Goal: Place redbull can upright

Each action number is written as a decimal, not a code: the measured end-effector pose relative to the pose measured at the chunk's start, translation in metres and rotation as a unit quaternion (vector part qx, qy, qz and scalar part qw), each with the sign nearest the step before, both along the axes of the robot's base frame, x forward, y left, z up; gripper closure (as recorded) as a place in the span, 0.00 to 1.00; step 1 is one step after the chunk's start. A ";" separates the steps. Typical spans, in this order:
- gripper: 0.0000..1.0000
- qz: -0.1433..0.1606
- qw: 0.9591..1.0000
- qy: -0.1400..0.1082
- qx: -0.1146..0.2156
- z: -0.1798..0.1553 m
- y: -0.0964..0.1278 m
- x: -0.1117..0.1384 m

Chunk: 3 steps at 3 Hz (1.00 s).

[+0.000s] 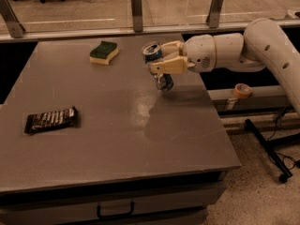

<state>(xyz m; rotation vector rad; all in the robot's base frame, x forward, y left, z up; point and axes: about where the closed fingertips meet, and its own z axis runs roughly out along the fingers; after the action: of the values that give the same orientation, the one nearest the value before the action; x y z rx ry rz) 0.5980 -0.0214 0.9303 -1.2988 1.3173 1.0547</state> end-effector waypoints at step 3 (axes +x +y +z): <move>0.58 0.054 0.995 -0.011 0.086 -0.011 0.007 -0.007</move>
Offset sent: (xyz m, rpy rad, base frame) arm -0.0087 0.0031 -0.0147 0.2221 -0.0150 0.1246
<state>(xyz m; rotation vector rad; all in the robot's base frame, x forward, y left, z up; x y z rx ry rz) 0.5911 -0.0147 0.9190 -1.2574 1.1241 1.1986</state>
